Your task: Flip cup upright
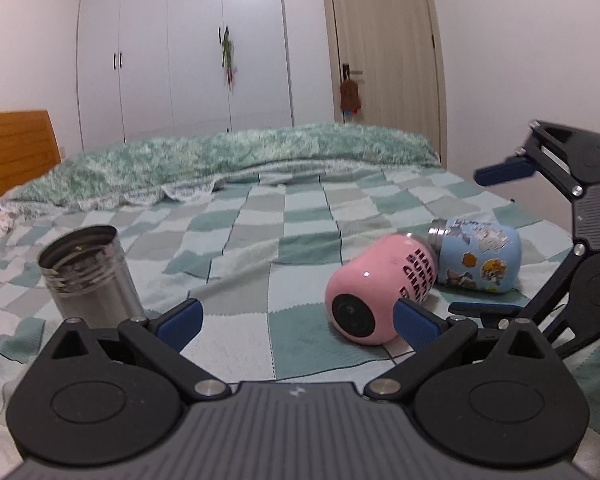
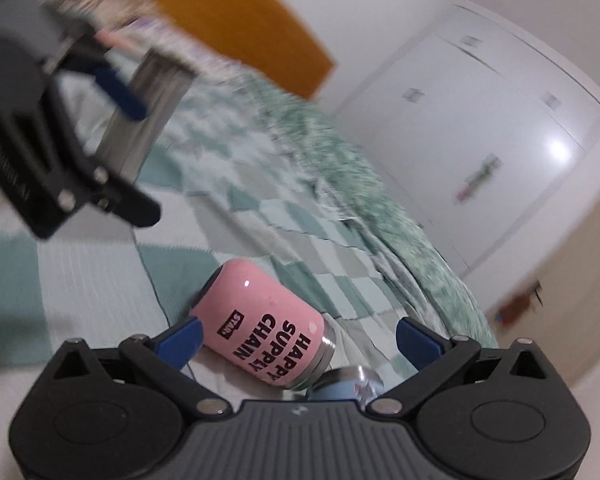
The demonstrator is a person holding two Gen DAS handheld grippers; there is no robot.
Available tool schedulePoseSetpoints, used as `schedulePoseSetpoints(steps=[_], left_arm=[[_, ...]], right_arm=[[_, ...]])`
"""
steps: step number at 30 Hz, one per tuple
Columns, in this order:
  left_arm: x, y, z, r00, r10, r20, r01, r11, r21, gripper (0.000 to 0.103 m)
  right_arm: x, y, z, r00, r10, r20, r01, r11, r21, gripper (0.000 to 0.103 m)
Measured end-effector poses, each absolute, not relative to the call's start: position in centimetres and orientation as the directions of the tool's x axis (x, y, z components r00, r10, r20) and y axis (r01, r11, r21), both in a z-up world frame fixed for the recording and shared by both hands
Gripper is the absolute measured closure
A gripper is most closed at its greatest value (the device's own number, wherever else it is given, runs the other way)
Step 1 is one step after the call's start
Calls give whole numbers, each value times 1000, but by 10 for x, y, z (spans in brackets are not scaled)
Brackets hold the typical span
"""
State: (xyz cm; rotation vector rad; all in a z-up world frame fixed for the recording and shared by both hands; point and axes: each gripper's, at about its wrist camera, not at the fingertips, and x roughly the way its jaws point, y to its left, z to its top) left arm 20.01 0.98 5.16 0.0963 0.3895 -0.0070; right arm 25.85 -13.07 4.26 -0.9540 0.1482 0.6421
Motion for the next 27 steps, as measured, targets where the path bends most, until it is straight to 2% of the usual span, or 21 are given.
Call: schedulePoseSetpoints(steps=[6, 14, 18, 27], left_arm=[[227, 13, 45, 901, 27, -434, 17, 995, 97, 0], [256, 21, 39, 876, 48, -481, 8, 994, 113, 0], [266, 25, 33, 860, 49, -508, 13, 993, 118, 0], [278, 30, 23, 858, 17, -513, 47, 993, 113, 0]], right_arm=[[291, -116, 29, 756, 443, -482, -615, 229, -754, 1], [311, -104, 13, 692, 477, -543, -640, 55, -767, 2], [316, -99, 0, 679, 475, -560, -610, -60, -790, 2], [321, -93, -12, 653, 482, -585, -593, -156, -790, 3]])
